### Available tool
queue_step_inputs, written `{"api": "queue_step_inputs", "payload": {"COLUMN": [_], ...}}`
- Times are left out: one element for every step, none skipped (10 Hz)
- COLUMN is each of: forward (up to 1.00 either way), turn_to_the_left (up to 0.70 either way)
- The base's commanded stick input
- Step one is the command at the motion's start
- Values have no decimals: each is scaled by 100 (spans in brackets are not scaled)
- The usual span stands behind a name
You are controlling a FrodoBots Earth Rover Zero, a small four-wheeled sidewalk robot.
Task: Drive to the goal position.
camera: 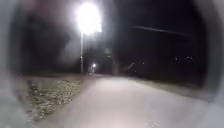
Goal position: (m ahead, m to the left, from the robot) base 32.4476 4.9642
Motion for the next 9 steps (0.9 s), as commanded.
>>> {"api": "queue_step_inputs", "payload": {"forward": [100, 100, 100, 100, 100, 100, 100, 100, 100], "turn_to_the_left": [0, 0, 0, 0, 0, 0, 0, 0, 0]}}
